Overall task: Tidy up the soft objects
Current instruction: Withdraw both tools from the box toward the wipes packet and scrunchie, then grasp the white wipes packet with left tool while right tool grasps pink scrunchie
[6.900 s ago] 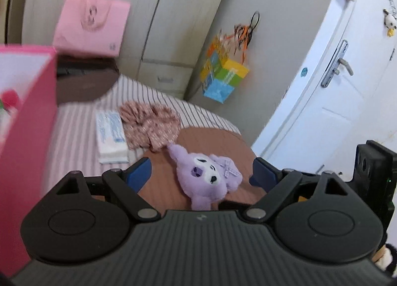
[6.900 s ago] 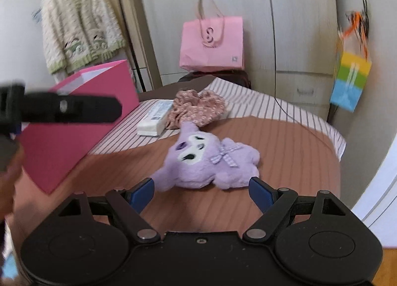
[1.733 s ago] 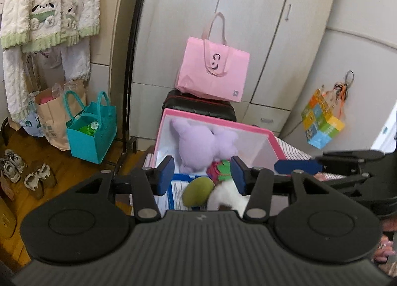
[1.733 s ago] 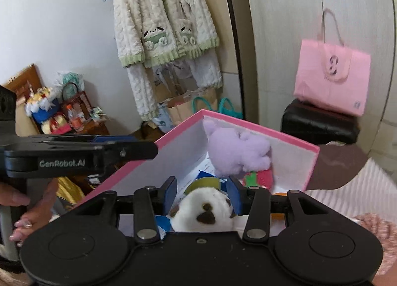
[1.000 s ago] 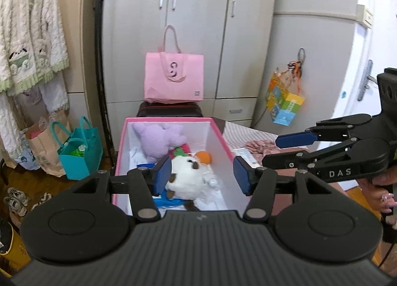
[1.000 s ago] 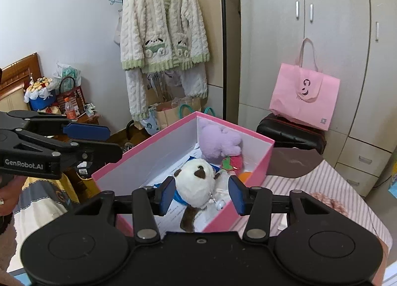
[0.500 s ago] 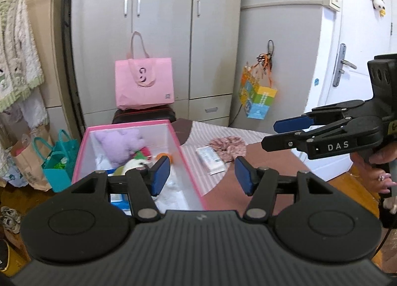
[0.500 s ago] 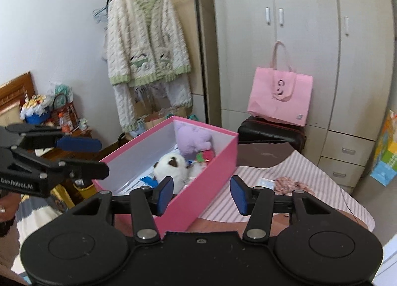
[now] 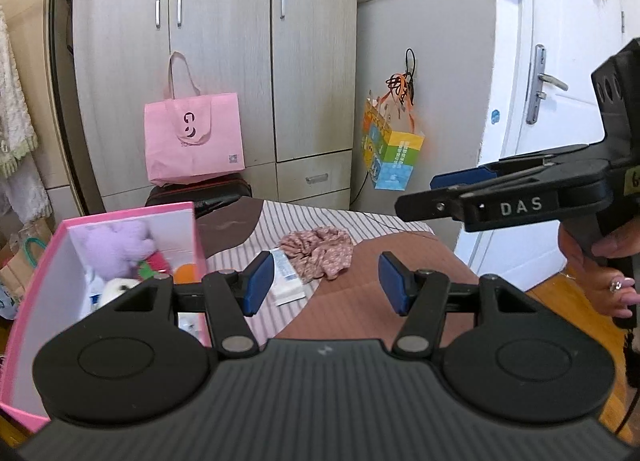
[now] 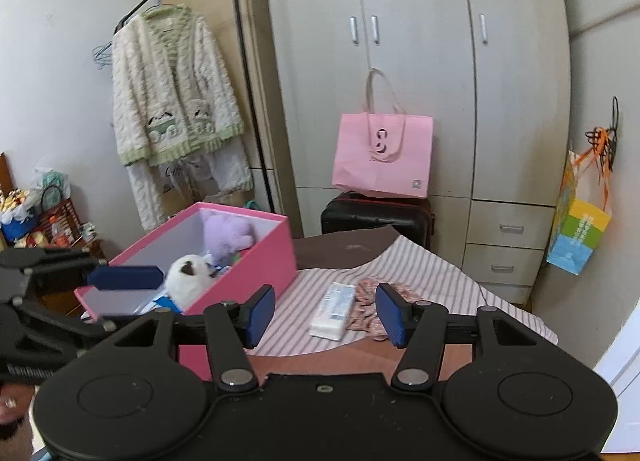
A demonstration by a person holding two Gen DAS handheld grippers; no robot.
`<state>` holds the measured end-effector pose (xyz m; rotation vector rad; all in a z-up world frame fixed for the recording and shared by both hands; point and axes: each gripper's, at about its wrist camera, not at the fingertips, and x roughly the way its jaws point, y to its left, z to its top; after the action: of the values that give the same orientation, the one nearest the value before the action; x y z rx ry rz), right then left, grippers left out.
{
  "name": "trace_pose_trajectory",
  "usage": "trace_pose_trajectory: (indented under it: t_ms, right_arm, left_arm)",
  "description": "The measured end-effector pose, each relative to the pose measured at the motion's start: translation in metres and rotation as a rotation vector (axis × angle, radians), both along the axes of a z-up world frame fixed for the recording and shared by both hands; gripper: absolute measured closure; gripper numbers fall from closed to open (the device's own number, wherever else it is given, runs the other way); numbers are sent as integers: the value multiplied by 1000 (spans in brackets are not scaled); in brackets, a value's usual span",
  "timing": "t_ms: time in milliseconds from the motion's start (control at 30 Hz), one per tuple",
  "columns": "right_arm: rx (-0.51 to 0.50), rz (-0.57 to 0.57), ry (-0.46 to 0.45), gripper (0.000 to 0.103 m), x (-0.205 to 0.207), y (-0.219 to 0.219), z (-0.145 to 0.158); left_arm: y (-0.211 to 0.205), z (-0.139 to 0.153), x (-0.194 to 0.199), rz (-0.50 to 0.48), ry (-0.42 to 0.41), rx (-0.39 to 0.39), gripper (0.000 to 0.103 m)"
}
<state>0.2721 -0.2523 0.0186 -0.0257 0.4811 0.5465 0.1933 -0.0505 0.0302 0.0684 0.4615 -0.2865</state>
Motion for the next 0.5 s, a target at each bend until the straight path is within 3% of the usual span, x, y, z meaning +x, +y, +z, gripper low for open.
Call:
trace_pose_trajectory:
  t_ms: [233,500]
  right_arm:
    - [22,-2,-44,40,40,-21,-24]
    - [7,44,14,40,97,-28,-60]
  left_arm:
    - [-25,-30,43,95,21,-25,46]
    - [-37,-71,105,267,73,-30,49]
